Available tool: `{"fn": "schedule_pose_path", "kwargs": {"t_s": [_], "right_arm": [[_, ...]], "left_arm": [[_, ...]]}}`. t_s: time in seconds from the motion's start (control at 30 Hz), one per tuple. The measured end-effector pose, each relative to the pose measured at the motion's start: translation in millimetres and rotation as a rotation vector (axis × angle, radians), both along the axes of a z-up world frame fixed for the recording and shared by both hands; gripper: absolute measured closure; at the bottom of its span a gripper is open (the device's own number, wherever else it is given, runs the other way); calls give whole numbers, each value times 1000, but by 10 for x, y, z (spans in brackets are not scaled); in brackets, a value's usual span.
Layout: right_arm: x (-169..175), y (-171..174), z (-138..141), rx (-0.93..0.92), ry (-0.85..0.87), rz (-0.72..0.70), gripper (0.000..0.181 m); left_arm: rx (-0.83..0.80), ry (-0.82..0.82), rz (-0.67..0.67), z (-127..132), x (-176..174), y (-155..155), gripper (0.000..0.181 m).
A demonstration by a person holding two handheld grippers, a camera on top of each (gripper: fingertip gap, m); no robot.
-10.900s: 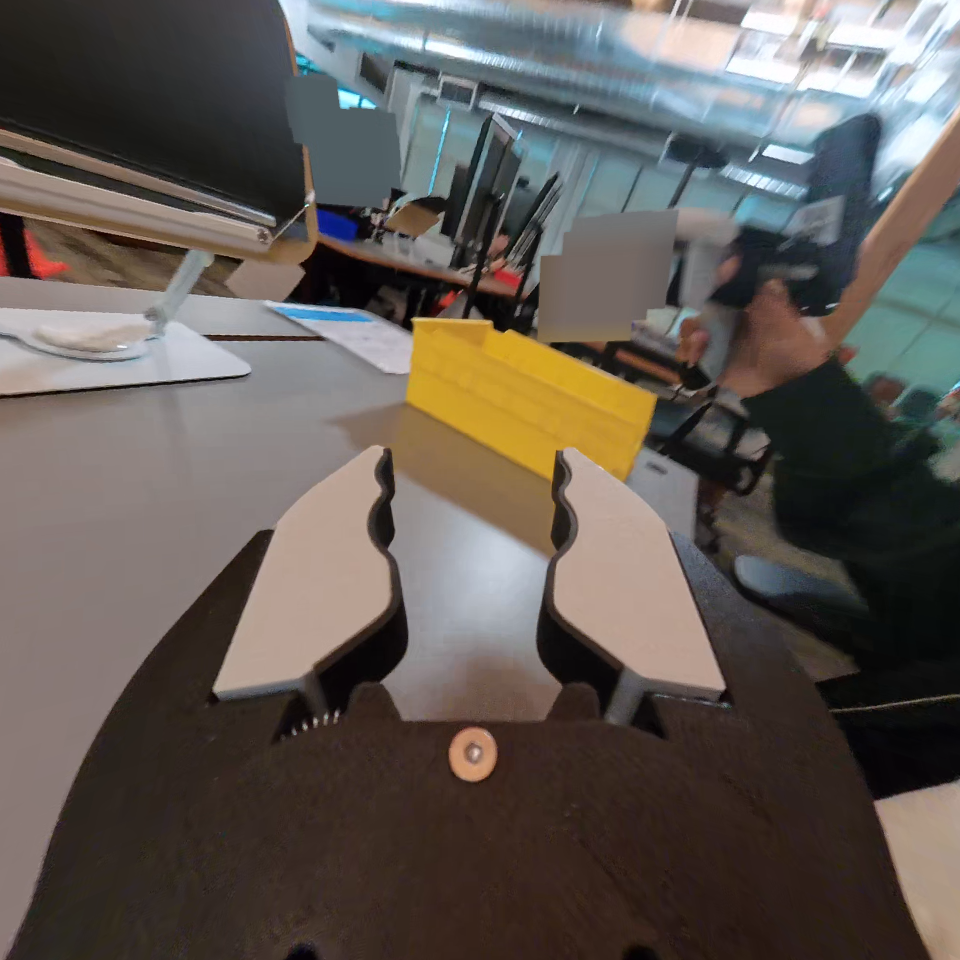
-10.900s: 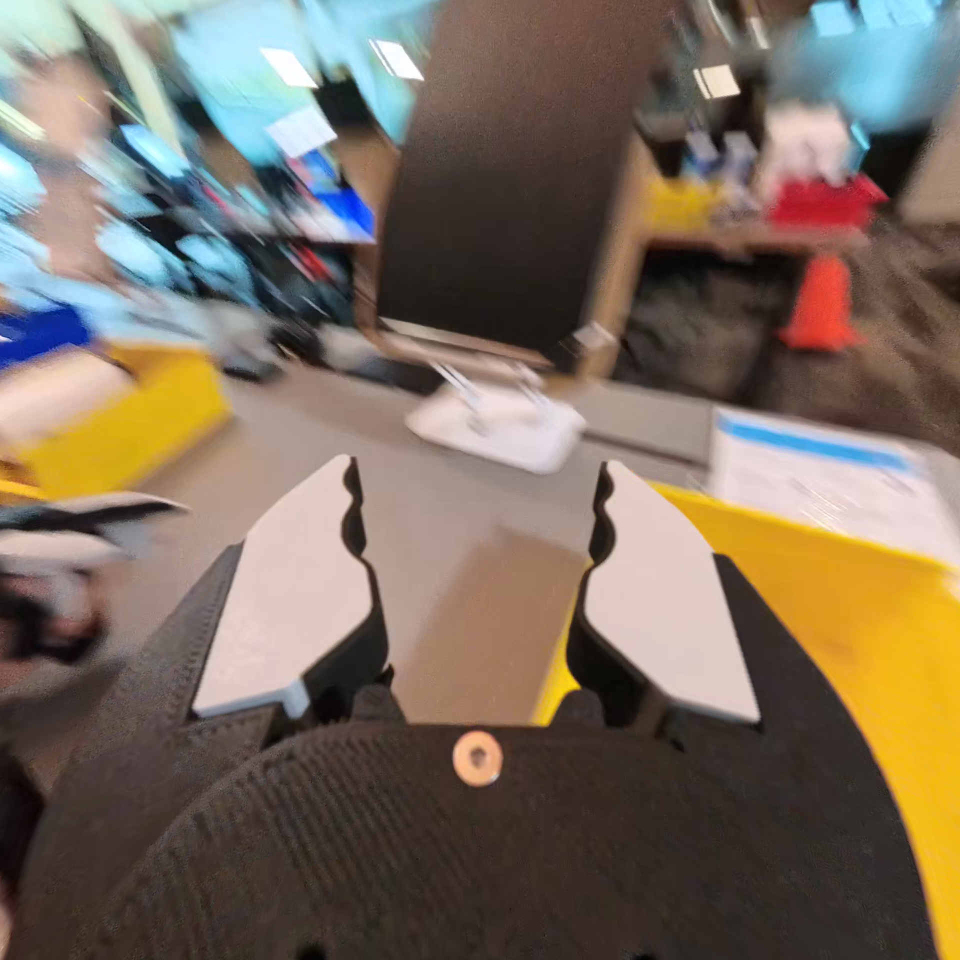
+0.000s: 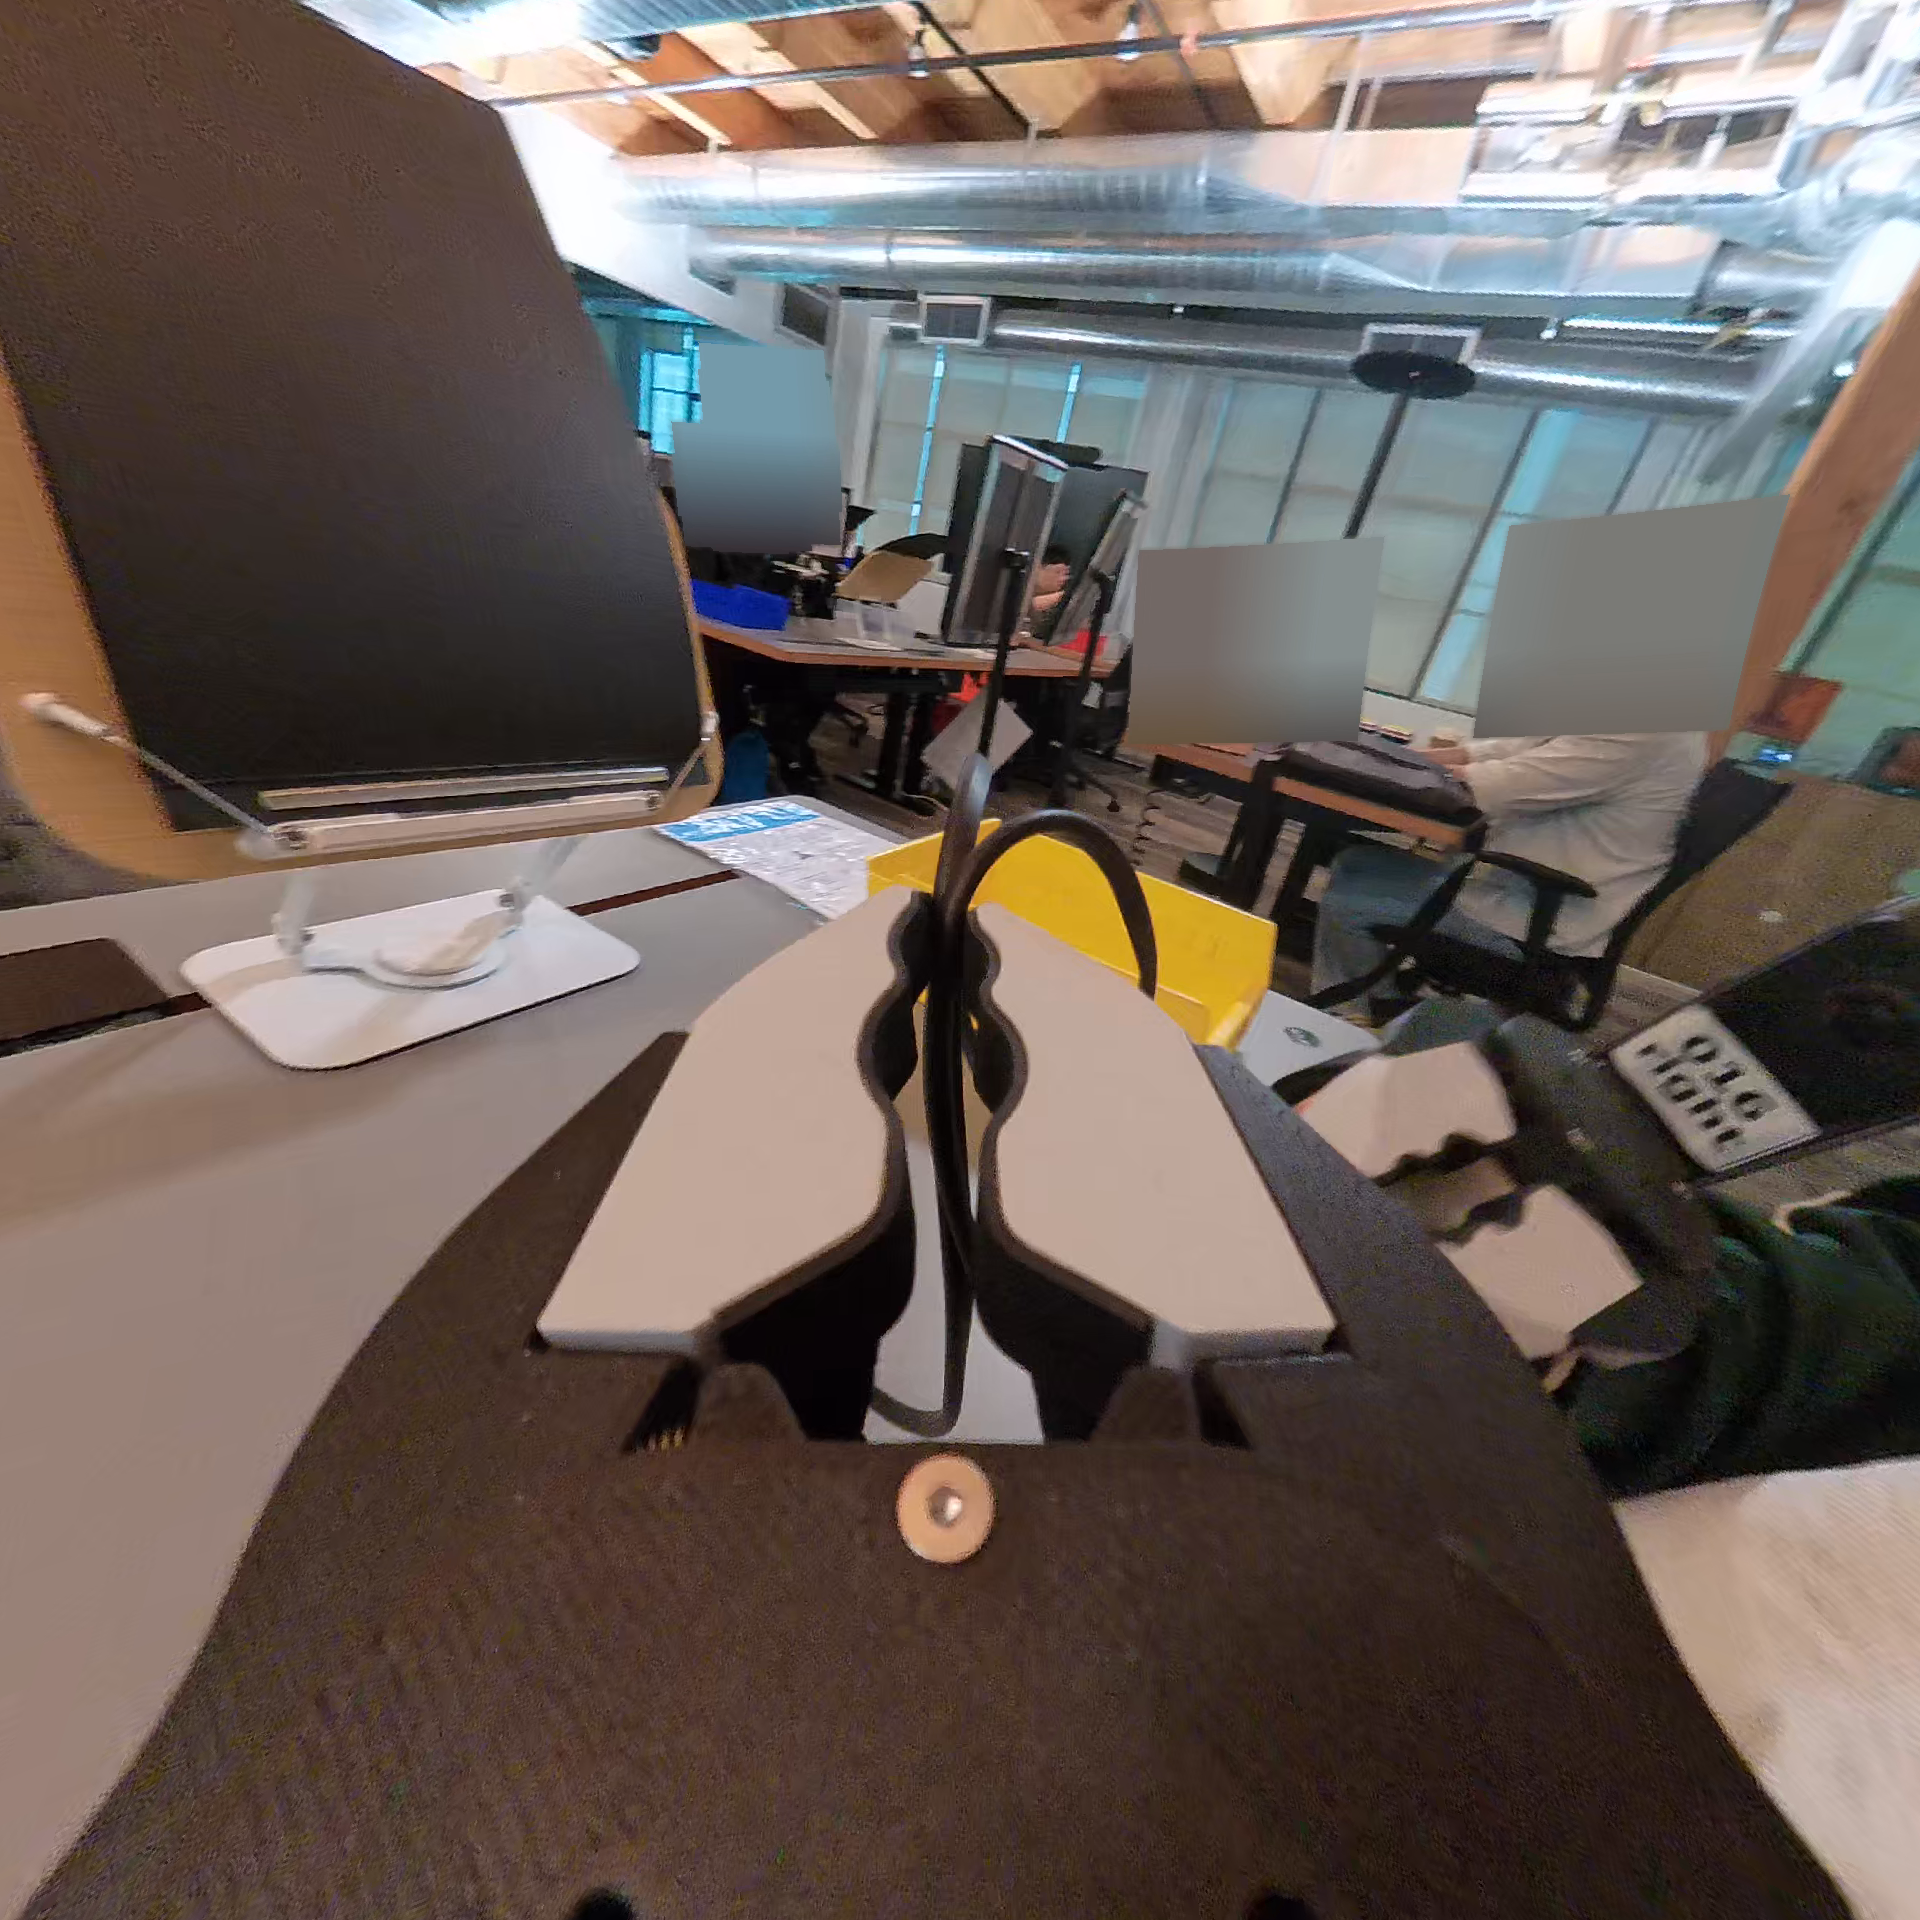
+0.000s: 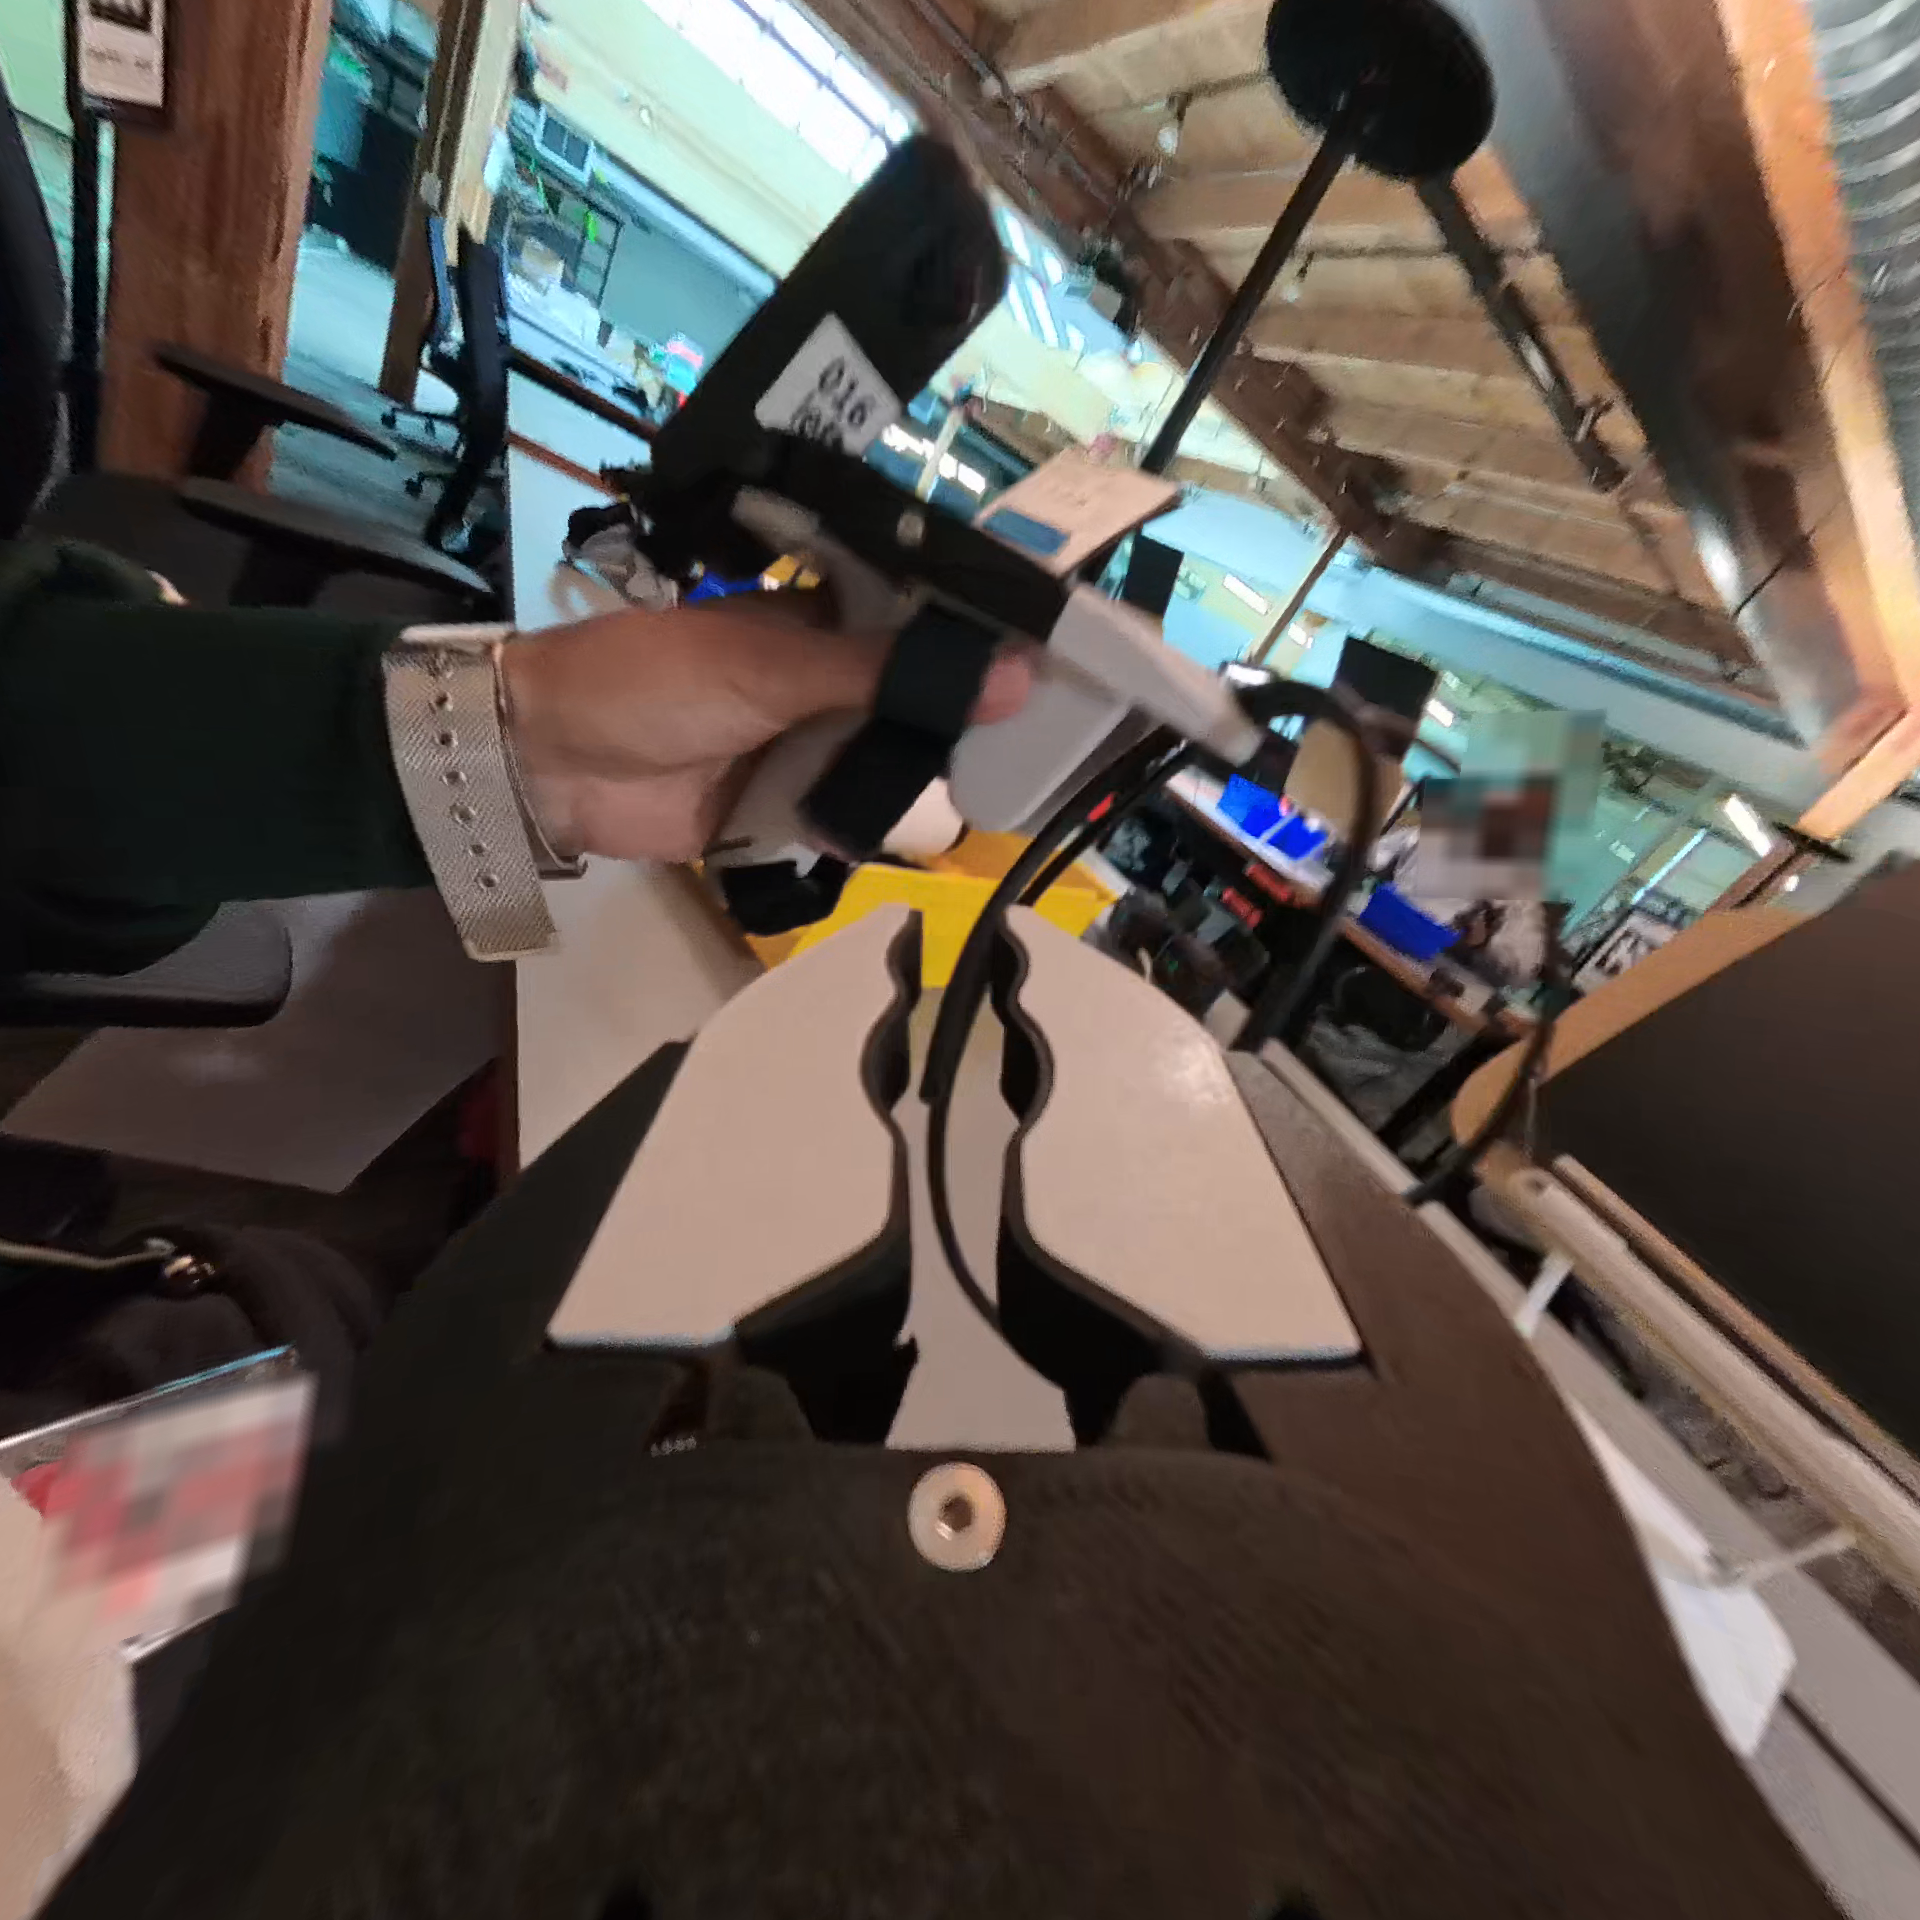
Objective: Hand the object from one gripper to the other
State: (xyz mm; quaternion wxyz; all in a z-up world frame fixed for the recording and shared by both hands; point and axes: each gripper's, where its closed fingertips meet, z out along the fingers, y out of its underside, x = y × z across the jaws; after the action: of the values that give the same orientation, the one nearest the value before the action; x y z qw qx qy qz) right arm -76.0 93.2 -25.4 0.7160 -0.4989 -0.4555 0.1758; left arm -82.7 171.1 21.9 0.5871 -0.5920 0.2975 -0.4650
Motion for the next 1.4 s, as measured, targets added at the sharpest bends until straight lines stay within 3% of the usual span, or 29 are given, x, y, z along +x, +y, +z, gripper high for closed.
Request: {"fn": "schedule_pose_path", "kwargs": {"t_s": [0.13,0.4,0.5,0.57,0.97,1.0,1.07,1.13,1.4], "right_arm": [[-65,81,-178,-122,65,9,155],[135,240,-126,-290,211,48,150],[117,229,-153,-303,200,59,156],[102,203,-160,-293,185,66,169],[159,227,-162,-381,194,108,174],[166,230,-162,-385,197,112,174],[183,240,-160,-399,206,117,174],[218,267,-154,-413,223,120,174],[544,493,-73,-602,446,203,174]], "left_arm": [[3,-4,-91,27,207,-178,176],[15,-14,-152,49,438,-371,176],[23,-13,-159,50,482,-409,176],[26,-6,-160,39,504,-422,176],[33,-27,-181,73,508,-445,175],[34,-32,-171,79,501,-431,174],[30,-66,-117,120,464,-358,143],[24,-84,-85,147,415,-306,128],[16,-115,-75,209,265,-235,129]]}}
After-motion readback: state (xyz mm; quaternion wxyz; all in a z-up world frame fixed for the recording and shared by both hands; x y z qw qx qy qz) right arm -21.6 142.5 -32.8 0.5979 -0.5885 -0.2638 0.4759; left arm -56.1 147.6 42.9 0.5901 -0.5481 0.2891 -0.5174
